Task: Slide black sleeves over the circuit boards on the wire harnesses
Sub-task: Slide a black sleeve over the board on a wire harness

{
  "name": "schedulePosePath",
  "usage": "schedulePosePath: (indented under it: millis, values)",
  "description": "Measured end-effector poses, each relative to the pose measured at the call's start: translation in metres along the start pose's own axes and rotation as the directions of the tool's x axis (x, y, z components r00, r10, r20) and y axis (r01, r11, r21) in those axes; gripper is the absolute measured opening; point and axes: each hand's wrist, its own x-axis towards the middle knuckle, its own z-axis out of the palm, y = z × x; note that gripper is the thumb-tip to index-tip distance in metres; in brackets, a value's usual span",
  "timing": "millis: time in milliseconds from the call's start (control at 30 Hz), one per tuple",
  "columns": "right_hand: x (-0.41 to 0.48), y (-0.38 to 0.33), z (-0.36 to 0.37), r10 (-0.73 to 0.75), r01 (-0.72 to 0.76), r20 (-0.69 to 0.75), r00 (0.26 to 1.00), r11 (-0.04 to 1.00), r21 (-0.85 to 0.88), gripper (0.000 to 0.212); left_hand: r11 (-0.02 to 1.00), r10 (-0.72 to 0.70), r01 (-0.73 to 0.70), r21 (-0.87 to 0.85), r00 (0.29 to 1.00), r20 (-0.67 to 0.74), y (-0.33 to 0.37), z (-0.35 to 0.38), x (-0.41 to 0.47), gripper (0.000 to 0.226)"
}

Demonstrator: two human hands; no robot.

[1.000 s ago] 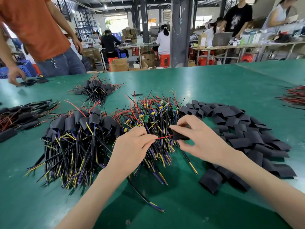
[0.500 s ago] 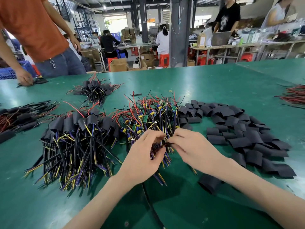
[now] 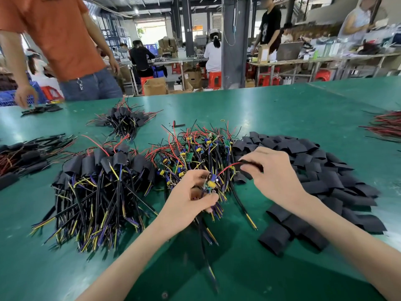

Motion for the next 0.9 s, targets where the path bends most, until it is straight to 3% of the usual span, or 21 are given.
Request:
schedulePosePath:
  millis: [167, 333, 567, 700, 900]
  values:
    - [-0.001, 0.004, 0.003, -0.074, 0.078, 0.129, 0.989, 0.997, -0.028, 0.01, 0.998, 0.021, -0.016, 0.064, 0.997, -0.077, -0.009, -0.006, 0.005, 0.01]
    - [-0.006, 0.006, 0.009, -0.135, 0.157, 0.27, 0.954, 0.986, -0.062, 0.027, 0.999, -0.012, 0.008, -0.04, 0.995, -0.095, -0.01, -0.005, 0.007, 0.019]
    - [-0.01, 0.005, 0.016, -0.177, 0.191, 0.333, 0.926, 0.982, -0.008, 0.034, 0.999, 0.034, -0.033, 0.017, 0.997, -0.066, -0.012, -0.007, 0.008, 0.019]
    - [-0.012, 0.005, 0.018, -0.183, 0.193, 0.389, 0.903, 0.981, 0.013, 0.05, 0.998, 0.058, -0.059, -0.002, 0.997, -0.044, -0.014, -0.01, 0.01, 0.023]
    - [-0.014, 0.001, 0.014, -0.232, 0.27, 0.372, 0.899, 0.961, -0.054, 0.047, 0.999, 0.049, -0.05, 0.007, 0.999, 0.014, -0.015, -0.01, 0.01, 0.025]
